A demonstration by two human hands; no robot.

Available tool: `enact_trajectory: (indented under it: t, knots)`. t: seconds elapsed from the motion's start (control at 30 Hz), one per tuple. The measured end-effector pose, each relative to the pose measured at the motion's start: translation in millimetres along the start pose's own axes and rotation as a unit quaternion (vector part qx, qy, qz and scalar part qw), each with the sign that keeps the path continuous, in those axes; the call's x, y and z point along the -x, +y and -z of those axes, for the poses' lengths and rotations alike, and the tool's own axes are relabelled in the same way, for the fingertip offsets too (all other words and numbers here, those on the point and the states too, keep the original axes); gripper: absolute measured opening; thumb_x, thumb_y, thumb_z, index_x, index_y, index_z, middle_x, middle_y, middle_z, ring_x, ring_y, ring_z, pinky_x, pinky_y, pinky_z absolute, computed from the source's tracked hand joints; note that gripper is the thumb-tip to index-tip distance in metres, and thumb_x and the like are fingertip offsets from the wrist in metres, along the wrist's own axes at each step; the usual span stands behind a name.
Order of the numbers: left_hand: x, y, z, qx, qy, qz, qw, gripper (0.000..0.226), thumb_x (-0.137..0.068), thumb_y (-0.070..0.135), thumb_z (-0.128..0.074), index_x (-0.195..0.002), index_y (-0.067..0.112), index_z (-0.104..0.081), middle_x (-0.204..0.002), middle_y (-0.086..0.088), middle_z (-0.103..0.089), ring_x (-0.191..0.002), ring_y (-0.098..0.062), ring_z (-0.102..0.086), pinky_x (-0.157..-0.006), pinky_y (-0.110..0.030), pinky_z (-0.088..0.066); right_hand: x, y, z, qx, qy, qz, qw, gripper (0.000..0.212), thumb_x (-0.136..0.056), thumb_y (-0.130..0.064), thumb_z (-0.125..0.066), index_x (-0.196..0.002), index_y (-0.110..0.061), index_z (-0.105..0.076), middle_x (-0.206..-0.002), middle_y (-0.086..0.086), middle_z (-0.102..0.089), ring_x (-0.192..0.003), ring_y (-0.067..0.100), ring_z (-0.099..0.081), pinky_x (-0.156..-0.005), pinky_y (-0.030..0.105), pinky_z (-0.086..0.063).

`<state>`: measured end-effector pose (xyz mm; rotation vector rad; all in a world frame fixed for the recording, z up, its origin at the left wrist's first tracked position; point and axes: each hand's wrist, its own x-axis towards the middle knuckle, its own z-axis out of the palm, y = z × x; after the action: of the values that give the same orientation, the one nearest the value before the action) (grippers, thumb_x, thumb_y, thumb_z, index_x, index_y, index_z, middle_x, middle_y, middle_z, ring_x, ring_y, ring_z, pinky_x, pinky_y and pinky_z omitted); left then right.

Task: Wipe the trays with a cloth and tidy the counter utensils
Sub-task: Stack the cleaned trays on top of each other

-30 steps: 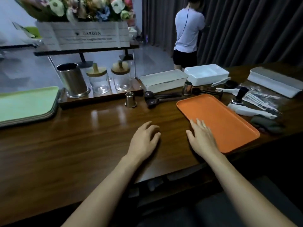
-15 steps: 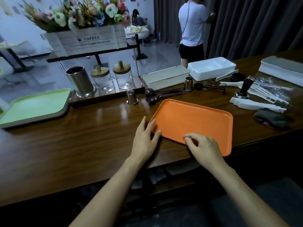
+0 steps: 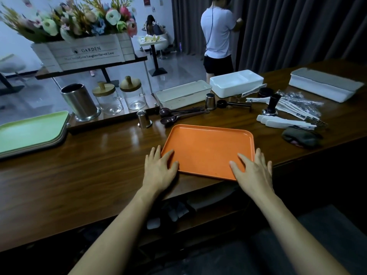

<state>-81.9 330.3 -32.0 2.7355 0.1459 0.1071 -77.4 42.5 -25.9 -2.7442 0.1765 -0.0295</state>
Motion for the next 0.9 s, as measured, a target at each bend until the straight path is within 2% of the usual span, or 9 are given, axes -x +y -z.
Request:
enact_trajectory:
  t: [0.13,0.23,0.33,0.4,0.57,0.7,0.77,0.83,0.9]
  knots:
    - [-5.9,3.9,6.6,0.019,-0.037,0.020,0.999,0.066,-0.097,0.065,-0.040,-0.156,0.035,-0.038,-0.169,-0.013,-0.016,-0.157,-0.031,-0.004,-0.125,-0.055,0.001,-1.0,0.1,-0.6,-0.019,0.006,-0.006,1.000,0.065,-0.096,-0.066,-0.038,-0.148,-0.028,-0.046,-0.161,0.017,-0.024,-0.150,0.033,-0.016,-0.124,0.051,-0.003]
    - [-4.8,3.5,12.5,0.067,-0.045,0.038,0.996,0.063,-0.099,0.059,-0.049,-0.154,0.027,-0.044,-0.167,-0.013,-0.023,-0.156,-0.031,-0.011,-0.124,-0.055,0.000,-0.1,-3.0,-3.0,-0.044,0.012,0.009,0.999,0.064,-0.095,-0.064,-0.044,-0.145,-0.025,-0.050,-0.158,0.015,-0.029,-0.149,0.031,-0.020,-0.124,0.052,-0.004]
    - [11.7,-8.7,15.8,0.121,-0.010,0.046,0.992,0.066,-0.096,0.056,-0.057,-0.151,0.020,-0.049,-0.157,-0.012,-0.034,-0.148,-0.032,-0.028,-0.124,-0.053,-0.022,7.7,-13.7,-4.6,-0.084,0.002,0.026,0.996,0.065,-0.094,-0.062,-0.048,-0.145,-0.021,-0.051,-0.158,0.015,-0.027,-0.148,0.032,-0.019,-0.123,0.053,-0.010]
    - [25.9,-21.4,20.5,0.131,0.007,0.071,0.989,0.069,-0.096,0.057,-0.059,-0.152,0.018,-0.047,-0.156,-0.010,-0.031,-0.147,-0.029,-0.031,-0.122,-0.050,-0.030,14.1,-27.9,-7.8,-0.104,-0.007,0.044,0.994,0.064,-0.095,-0.059,-0.050,-0.146,-0.021,-0.050,-0.159,0.015,-0.022,-0.148,0.034,-0.017,-0.123,0.052,-0.015]
    - [59.1,-72.8,47.3,0.119,0.074,0.134,0.981,0.072,-0.093,0.059,-0.061,-0.152,0.019,-0.047,-0.156,-0.009,-0.031,-0.145,-0.028,-0.033,-0.119,-0.051,-0.035,27.2,-85.9,-24.7,-0.114,-0.032,0.110,0.987,0.063,-0.095,-0.058,-0.051,-0.149,-0.025,-0.045,-0.165,0.014,-0.008,-0.152,0.031,-0.004,-0.124,0.045,-0.009]
    - [88.7,-129.6,79.5,0.095,0.133,0.185,0.969,0.069,-0.092,0.055,-0.065,-0.148,0.016,-0.052,-0.153,-0.013,-0.035,-0.144,-0.030,-0.034,-0.119,-0.050,-0.035,39.5,-148.7,-47.3,-0.119,-0.083,0.172,0.974,0.065,-0.095,-0.061,-0.049,-0.150,-0.027,-0.042,-0.166,0.016,-0.004,-0.153,0.030,-0.001,-0.123,0.042,-0.007]
    - [104.7,-162.2,97.5,0.090,0.154,0.212,0.961,0.066,-0.092,0.051,-0.067,-0.145,0.014,-0.055,-0.150,-0.015,-0.038,-0.144,-0.032,-0.034,-0.118,-0.050,-0.035,48.6,-186.0,-61.7,-0.127,-0.106,0.202,0.965,0.066,-0.094,-0.062,-0.050,-0.150,-0.028,-0.043,-0.166,0.015,-0.007,-0.153,0.030,-0.005,-0.123,0.043,-0.014]
    - [120.1,-194.8,114.5,0.087,0.173,0.241,0.951,0.062,-0.093,0.049,-0.068,-0.143,0.013,-0.058,-0.148,-0.014,-0.039,-0.146,-0.034,-0.032,-0.118,-0.049,-0.035,60.7,-224.5,-74.8,-0.136,-0.126,0.229,0.956,0.066,-0.093,-0.062,-0.051,-0.149,-0.028,-0.043,-0.164,0.012,-0.012,-0.150,0.030,-0.019,-0.120,0.044,-0.026]
    - [134.3,-227.0,130.1,0.082,0.190,0.277,0.938,0.061,-0.092,0.049,-0.069,-0.142,0.016,-0.059,-0.152,-0.014,-0.037,-0.151,-0.031,-0.023,-0.119,-0.049,-0.033,74.5,-261.9,-86.0,-0.143,-0.149,0.247,0.947,0.067,-0.093,-0.059,-0.054,-0.150,-0.027,-0.043,-0.165,0.009,-0.010,-0.144,0.030,-0.032,-0.116,0.041,-0.033]
